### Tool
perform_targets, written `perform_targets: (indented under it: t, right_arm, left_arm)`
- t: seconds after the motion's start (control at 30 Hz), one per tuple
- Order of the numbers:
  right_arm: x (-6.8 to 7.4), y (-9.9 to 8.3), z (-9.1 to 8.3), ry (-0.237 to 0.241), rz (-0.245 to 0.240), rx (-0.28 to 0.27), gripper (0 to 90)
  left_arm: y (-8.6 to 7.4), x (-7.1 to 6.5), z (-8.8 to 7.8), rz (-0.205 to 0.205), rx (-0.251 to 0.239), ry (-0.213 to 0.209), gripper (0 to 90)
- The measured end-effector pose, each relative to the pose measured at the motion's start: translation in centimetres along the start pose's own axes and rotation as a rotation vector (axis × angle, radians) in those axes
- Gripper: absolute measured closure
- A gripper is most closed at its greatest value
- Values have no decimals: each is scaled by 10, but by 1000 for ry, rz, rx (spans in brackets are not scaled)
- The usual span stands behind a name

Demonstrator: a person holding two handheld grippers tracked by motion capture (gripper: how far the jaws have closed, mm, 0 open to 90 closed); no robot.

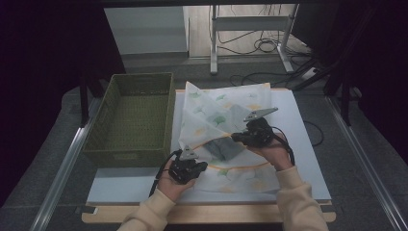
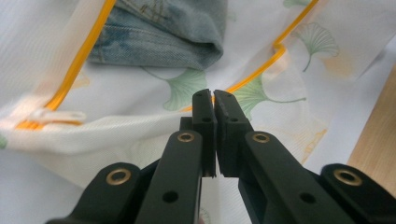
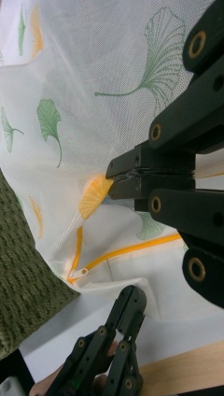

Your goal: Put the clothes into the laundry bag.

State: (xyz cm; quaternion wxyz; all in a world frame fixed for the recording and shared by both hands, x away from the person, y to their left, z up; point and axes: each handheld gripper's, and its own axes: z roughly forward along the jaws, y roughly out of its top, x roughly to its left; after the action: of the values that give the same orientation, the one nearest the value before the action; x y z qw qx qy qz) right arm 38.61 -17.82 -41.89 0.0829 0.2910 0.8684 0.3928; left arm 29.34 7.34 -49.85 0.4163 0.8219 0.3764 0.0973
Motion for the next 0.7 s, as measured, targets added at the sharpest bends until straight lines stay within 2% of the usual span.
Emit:
perform_targets:
  t: [0.1, 0.27, 0.43, 0.57, 0.7]
  right_arm:
    - [0, -3, 4, 9, 8, 19, 888]
    - [1, -10, 11, 9, 9, 53, 889]
    - [6, -17, 17, 11, 6, 90, 887]
    - [8, -22, 21, 17, 12, 112, 886]
    - [8, -29, 23, 30, 19, 129, 886]
  left_arm:
    - [0, -2, 0, 12, 5, 2, 877]
    - [-2, -1, 0, 10, 15, 6, 861]
    - [-4, -2, -1, 50, 25, 30, 831]
    - [-5, -1, -2, 40, 22, 19, 826]
    - [-8, 3, -6, -3, 7, -13, 810]
